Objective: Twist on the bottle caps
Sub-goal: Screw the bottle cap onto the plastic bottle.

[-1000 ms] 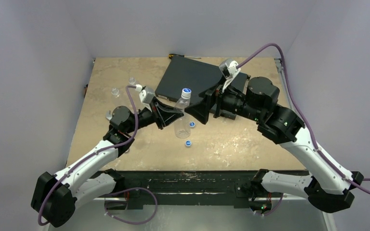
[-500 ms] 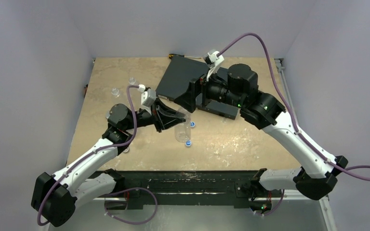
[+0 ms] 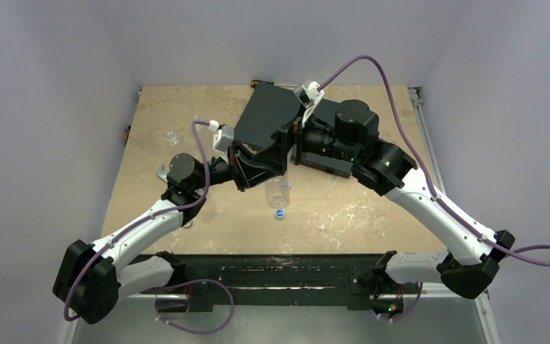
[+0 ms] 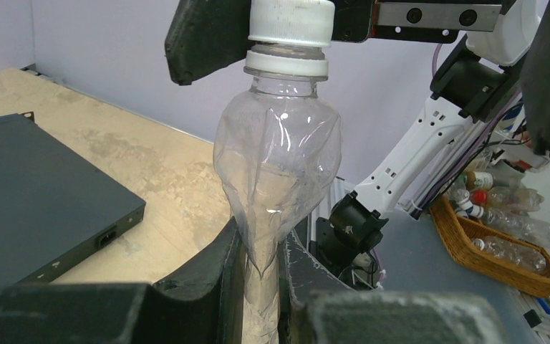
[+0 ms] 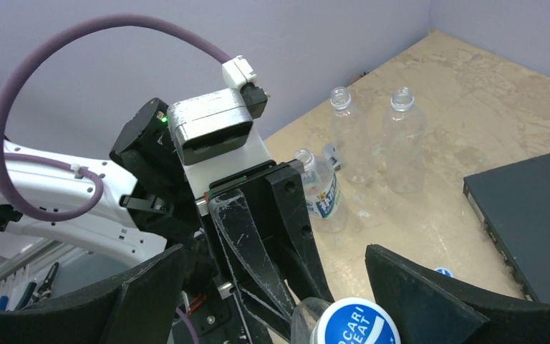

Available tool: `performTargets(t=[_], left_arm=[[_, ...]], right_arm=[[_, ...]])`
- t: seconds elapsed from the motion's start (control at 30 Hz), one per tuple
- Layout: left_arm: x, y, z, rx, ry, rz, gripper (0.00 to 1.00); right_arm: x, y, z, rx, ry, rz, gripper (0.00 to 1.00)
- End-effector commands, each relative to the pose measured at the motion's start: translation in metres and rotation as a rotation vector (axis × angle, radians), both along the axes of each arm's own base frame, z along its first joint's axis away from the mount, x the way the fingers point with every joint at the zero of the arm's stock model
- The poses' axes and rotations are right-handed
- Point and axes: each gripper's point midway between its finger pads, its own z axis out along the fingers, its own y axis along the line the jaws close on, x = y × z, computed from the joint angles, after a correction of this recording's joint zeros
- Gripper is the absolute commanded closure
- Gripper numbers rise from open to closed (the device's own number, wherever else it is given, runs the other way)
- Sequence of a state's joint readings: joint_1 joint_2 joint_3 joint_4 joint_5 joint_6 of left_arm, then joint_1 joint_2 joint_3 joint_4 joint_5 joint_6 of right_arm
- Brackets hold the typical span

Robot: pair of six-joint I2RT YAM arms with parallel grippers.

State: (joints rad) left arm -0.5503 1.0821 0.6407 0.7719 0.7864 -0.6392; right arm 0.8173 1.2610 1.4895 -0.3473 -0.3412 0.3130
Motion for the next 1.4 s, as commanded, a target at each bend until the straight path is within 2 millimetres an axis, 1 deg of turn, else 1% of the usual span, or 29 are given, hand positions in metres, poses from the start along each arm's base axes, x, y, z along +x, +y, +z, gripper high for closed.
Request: performTargets(t=[0.0,0.2,0.47,0.7,0.83,0.93,1.0,1.07,1.1,1.27,1.37], left_arm=[[0.006,0.001,0.004,-0.055,0.019,0.023,1.0],[0.015,0.002,-0.003,-0.054,0.072,0.06,1.0],[0.031,0.011,-0.013,-0.038,0.121,0.126,1.0],[0.038,0.02,-0.013,-0.031,0.129,0.147,1.0],[0.038,0.023,-0.01,-0.026,0.111,0.145,1.0],[0.035,0.024,-0.008,-0.006,0.074,0.131,1.0],[0.029,0.024,-0.007,0.013,0.036,0.109,1.0],[0.019,0.023,-0.006,0.038,-0.009,0.069,1.0],[0.014,0.023,-0.007,0.055,-0.025,0.045,1.0],[-0.009,0.022,-0.021,0.171,-0.077,-0.084,1.0],[-0.013,0.023,-0.036,0.266,-0.14,-0.065,1.0]], right_arm=[[-0.016,-0.004,0.027,0.07,-0.082,0.047,0.02],[-0.019,-0.008,0.027,0.076,-0.09,0.044,0.02],[-0.022,-0.019,0.027,0.073,-0.095,0.015,0.02],[-0.028,-0.033,0.029,0.074,-0.098,-0.017,0.02],[-0.032,-0.043,0.029,0.07,-0.095,-0.043,0.02],[-0.037,-0.05,0.03,0.071,-0.094,-0.048,0.02],[-0.033,-0.059,0.03,0.062,-0.093,-0.102,0.02],[-0.021,-0.066,0.024,0.031,-0.073,-0.183,0.02],[-0.019,-0.067,0.02,0.017,-0.066,-0.196,0.02],[-0.015,-0.063,0.014,-0.031,-0.057,-0.185,0.05],[-0.017,-0.064,0.009,-0.078,-0.047,-0.172,0.09]])
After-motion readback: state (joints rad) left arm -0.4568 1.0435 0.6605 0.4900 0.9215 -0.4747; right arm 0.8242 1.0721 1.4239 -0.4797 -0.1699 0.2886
